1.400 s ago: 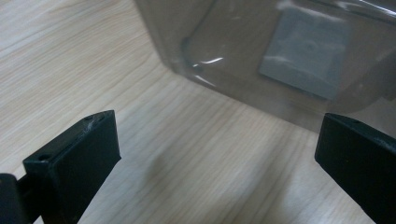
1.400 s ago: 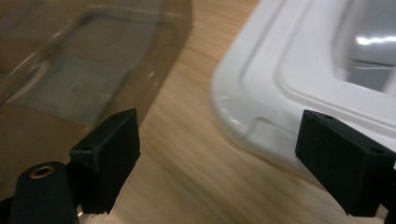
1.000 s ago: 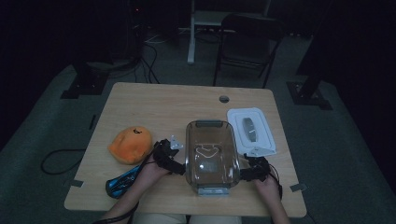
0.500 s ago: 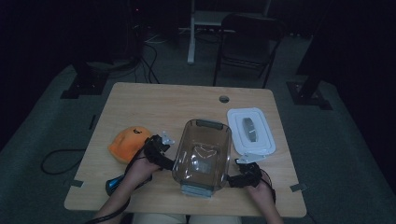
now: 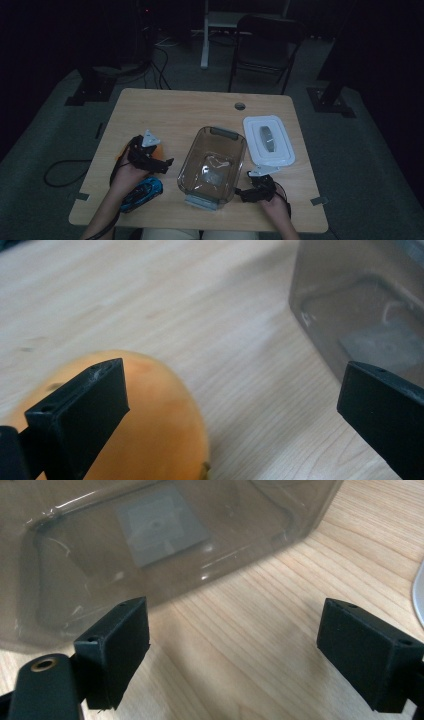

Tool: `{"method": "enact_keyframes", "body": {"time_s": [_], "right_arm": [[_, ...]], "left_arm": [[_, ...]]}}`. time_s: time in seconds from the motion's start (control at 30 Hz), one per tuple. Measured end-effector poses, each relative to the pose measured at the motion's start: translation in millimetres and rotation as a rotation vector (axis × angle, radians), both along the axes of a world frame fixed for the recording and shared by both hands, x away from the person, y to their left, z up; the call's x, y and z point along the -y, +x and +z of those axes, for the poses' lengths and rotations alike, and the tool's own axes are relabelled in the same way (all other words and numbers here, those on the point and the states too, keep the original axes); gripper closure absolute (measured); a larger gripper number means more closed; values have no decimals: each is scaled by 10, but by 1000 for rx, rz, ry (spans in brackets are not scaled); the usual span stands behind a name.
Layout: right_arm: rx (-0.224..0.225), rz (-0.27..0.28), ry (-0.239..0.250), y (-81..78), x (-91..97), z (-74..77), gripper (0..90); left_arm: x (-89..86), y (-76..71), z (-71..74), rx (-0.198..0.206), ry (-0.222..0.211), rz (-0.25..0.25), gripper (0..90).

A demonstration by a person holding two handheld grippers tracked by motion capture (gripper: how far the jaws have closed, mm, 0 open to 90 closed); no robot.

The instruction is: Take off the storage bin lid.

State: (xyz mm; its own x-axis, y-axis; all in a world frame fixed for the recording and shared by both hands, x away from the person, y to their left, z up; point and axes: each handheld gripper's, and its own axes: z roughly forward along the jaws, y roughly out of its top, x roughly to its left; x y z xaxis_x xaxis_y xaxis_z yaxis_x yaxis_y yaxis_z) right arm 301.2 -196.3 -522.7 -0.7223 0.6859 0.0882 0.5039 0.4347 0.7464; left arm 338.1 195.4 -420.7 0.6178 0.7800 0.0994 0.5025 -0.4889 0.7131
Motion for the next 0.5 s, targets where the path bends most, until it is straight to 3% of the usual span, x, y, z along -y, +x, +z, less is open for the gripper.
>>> {"method": "enact_keyframes", "body": {"time_s": [0.07, 0.17, 0.33, 0.5], "right_arm": [[4, -4, -10, -16, 25, -2, 133], [-3, -14, -10, -43, 87, -7, 133], [-1, -35, -11, -118, 199, 3, 133], [-1, -56, -5, -175, 299, 6, 133]], "left_arm": [[-56, -36, 81, 32, 7, 6, 5], [-182, -40, 118, 47, 11, 14, 6], [-357, -38, 63, 37, 45, 41, 5], [-543, -9, -11, 25, 16, 49, 5]]}}
